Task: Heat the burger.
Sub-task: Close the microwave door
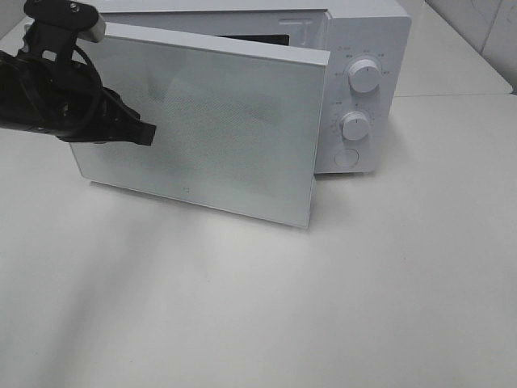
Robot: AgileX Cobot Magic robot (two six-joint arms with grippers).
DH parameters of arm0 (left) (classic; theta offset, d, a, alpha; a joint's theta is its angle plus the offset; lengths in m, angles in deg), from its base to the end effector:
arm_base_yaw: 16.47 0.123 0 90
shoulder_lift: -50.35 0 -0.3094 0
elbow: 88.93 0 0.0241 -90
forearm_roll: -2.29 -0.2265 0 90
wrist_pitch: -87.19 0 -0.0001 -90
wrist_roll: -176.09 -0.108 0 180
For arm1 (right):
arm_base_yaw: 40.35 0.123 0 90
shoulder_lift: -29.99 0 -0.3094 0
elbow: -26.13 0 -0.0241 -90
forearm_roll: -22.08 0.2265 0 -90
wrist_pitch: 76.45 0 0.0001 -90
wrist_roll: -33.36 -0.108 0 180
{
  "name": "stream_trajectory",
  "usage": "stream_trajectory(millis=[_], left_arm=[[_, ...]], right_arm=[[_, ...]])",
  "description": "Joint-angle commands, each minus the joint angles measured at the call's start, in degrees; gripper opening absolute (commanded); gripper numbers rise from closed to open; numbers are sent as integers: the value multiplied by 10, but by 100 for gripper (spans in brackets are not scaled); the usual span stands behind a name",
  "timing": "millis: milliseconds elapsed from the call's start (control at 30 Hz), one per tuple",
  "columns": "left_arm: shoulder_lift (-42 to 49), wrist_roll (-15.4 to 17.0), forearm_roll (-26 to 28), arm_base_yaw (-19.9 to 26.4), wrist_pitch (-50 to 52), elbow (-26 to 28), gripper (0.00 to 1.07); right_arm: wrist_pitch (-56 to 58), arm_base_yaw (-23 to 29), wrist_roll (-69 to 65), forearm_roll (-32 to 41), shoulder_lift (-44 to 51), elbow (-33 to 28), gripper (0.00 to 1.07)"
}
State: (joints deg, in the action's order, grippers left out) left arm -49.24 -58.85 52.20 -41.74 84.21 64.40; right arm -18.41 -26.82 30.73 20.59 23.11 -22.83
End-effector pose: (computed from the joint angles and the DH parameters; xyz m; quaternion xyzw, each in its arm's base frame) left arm 0.2995 -0.1462 0.2468 0.2437 0.8657 -0.0942 0.4270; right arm -0.0331 -0.0104 0.2634 -0.0793 0.8343 0.0638 0.5419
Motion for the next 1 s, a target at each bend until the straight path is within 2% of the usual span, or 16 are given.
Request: stream_trajectory(millis=[33,1000], left_arm=[[-16,0,5,-13,13,21,0],[-156,0,-1,-38,12,191,0]], right_arm=[[-7,-1,1,1,15,-1,52],[-7,-1,-1,0,15,-1,52]])
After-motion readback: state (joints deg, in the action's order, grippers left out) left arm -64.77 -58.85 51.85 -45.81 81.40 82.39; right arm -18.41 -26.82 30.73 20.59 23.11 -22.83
